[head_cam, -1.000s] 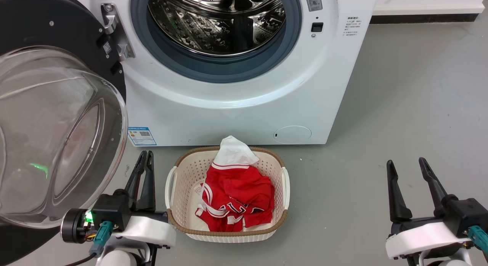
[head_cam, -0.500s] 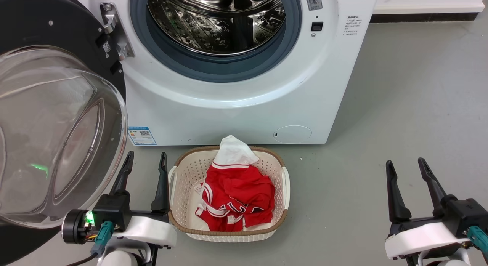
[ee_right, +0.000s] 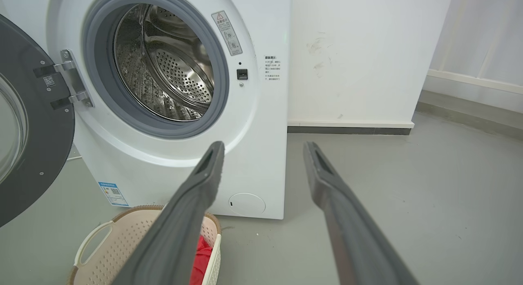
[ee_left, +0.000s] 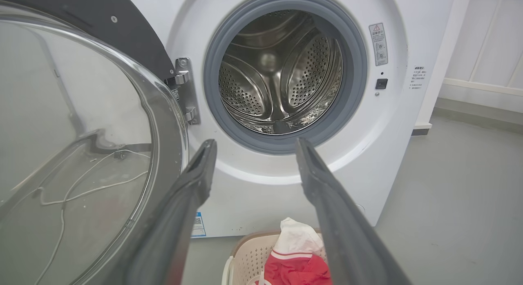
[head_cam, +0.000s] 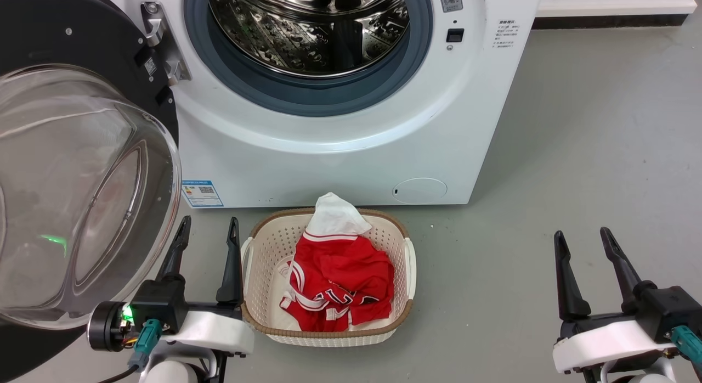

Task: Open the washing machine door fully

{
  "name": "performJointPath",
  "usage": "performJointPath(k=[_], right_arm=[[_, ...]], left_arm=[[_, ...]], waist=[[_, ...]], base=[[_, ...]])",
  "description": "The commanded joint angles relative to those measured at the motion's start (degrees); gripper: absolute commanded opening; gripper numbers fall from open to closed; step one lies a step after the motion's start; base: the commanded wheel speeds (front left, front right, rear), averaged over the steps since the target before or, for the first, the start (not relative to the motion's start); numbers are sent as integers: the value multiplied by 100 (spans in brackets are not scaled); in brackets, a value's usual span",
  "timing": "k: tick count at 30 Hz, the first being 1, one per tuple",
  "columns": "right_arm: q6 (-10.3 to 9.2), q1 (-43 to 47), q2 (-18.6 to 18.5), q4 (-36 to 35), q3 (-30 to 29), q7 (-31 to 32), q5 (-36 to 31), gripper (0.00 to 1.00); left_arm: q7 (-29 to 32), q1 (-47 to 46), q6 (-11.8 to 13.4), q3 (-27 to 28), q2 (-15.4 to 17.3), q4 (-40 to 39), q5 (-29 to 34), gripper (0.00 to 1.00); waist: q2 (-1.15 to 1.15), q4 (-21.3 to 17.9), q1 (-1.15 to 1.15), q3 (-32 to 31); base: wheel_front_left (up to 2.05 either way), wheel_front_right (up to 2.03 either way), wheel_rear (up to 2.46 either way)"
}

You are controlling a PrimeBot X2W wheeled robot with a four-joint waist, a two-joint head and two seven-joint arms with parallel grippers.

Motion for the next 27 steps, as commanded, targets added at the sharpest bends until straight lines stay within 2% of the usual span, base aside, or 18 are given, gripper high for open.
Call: performJointPath(k=[1, 2, 5, 27], right_arm=[[-4, -92, 9, 15, 7, -18, 14, 100], [0, 0, 0, 6, 1, 0, 2, 0], [1, 70, 0, 139, 9, 5, 10, 0], [0, -125, -119, 388, 46, 420, 2619, 0]], left_arm=[[-11, 47, 20, 10, 0, -16, -15, 100], [0, 3, -1, 0, -1, 0, -8, 0], [8, 63, -7, -13, -15, 148, -28, 0], [617, -12, -162, 206, -22, 336, -2515, 0]], waist=[[0, -1, 0, 0], [0, -2, 0, -1], [0, -3, 0, -2], [0, -2, 0, -88]], base=[[0, 0, 0], [0, 0, 0], [0, 0, 0], [0, 0, 0]])
